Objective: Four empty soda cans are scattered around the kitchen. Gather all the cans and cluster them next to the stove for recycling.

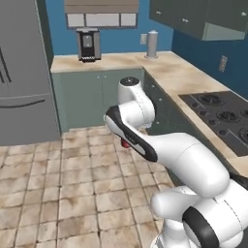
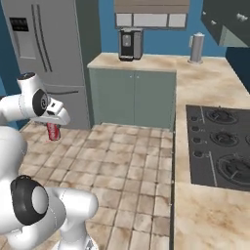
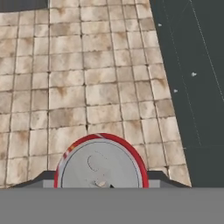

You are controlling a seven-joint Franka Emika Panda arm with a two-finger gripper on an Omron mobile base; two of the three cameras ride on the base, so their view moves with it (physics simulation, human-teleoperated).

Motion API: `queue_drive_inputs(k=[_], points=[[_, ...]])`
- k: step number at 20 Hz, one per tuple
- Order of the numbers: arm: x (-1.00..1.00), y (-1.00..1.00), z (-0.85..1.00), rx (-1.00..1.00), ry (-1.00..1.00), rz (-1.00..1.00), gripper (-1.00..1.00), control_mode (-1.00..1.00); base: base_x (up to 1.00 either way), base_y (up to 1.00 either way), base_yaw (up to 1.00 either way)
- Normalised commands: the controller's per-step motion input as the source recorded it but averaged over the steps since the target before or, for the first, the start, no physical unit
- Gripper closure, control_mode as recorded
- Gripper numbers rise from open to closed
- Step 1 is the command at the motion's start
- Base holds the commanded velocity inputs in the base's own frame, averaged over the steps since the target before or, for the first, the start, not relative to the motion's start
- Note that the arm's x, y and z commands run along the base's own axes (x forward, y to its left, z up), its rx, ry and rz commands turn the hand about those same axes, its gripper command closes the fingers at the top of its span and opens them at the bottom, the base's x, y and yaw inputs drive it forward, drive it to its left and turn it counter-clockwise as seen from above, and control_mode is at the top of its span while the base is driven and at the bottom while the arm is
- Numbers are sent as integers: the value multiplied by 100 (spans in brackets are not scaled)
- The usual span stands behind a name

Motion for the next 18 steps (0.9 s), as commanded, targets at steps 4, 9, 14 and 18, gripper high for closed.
queue_drive_inputs(k=[4, 9, 14, 18], points=[[0, 0, 0, 0, 0, 0, 100, 100, 8, 8, -81], [0, 0, 0, 0, 0, 0, 100, 100, 6, 10, -92], [0, 0, 0, 0, 0, 0, 100, 100, 10, 10, -88], [0, 0, 0, 0, 0, 0, 100, 100, 15, 8, -80]])
